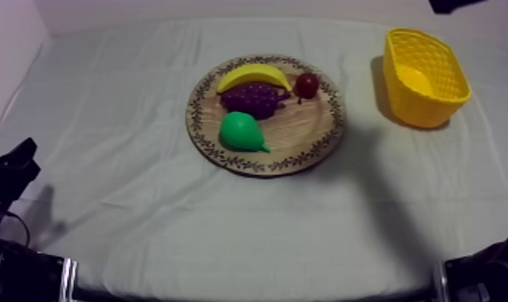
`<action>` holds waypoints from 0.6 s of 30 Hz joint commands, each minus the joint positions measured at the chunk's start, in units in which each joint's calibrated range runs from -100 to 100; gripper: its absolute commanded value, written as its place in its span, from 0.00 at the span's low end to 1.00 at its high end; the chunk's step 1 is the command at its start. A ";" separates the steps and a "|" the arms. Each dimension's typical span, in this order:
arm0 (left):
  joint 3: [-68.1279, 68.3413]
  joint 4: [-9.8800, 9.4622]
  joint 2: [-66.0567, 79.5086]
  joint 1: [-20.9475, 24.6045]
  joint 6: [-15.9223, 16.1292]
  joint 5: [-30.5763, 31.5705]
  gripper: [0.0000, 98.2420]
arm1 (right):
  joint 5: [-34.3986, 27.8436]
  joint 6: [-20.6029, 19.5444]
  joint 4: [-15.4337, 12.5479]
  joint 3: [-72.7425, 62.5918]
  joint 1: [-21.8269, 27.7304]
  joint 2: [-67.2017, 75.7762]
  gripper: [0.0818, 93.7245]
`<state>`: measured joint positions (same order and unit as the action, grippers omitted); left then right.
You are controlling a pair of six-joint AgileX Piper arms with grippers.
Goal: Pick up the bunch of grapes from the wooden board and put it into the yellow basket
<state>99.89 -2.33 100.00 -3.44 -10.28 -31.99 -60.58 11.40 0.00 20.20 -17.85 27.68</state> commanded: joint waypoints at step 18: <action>0.00 0.01 0.00 0.01 -0.03 -0.03 0.00 | -8.41 -2.41 2.07 -30.79 -4.16 -23.69 0.01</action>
<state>99.89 -2.33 100.00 -3.44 -10.32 -31.99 -67.83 8.95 1.83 -7.62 -21.69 6.00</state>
